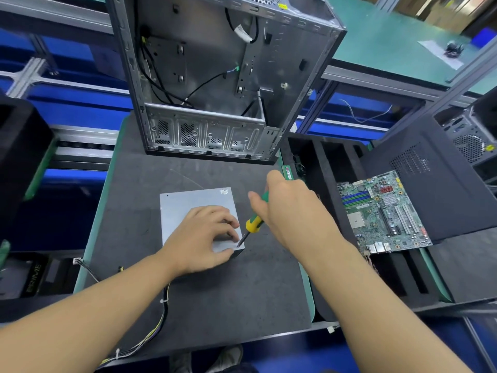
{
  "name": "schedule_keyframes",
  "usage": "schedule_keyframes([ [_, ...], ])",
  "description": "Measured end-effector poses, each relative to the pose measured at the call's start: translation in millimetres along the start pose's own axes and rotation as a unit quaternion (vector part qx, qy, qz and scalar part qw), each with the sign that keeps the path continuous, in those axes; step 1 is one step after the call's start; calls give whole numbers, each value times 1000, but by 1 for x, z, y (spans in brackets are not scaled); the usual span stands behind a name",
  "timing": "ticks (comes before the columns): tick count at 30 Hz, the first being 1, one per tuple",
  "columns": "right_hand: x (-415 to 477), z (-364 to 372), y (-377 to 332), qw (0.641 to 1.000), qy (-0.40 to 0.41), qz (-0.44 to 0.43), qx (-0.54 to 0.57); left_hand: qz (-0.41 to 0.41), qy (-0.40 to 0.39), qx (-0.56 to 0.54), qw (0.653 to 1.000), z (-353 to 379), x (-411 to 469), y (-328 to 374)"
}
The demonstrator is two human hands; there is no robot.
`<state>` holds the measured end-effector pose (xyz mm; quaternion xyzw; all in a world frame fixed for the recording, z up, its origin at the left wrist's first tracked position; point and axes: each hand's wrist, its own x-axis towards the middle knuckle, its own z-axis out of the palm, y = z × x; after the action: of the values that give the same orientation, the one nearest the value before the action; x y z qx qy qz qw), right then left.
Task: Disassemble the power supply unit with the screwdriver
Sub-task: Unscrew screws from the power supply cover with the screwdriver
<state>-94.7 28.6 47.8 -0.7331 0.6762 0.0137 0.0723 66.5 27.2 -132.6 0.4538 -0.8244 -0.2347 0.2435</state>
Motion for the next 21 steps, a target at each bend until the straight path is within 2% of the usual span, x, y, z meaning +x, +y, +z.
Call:
schedule_keyframes([
  [3, -1, 1, 2, 999, -16, -28, 34, -22, 5, -13, 1000, 1, 3, 1],
  [11, -10, -21, 9, 977, -161, -115, 80, -23, 8, -7, 1000, 0, 5, 3],
  [13, -12, -18, 5, 981, -152, -110, 51, -15, 5, -2, 1000, -2, 4, 4],
  [17, -11, -15, 2, 995, -95, -33, -13, 6, 7, 20, 1000, 0, -3, 6],
  [21, -12, -19, 9, 992, -119, -32, 11, 18, 5, 67, 998, 4, -4, 11],
])
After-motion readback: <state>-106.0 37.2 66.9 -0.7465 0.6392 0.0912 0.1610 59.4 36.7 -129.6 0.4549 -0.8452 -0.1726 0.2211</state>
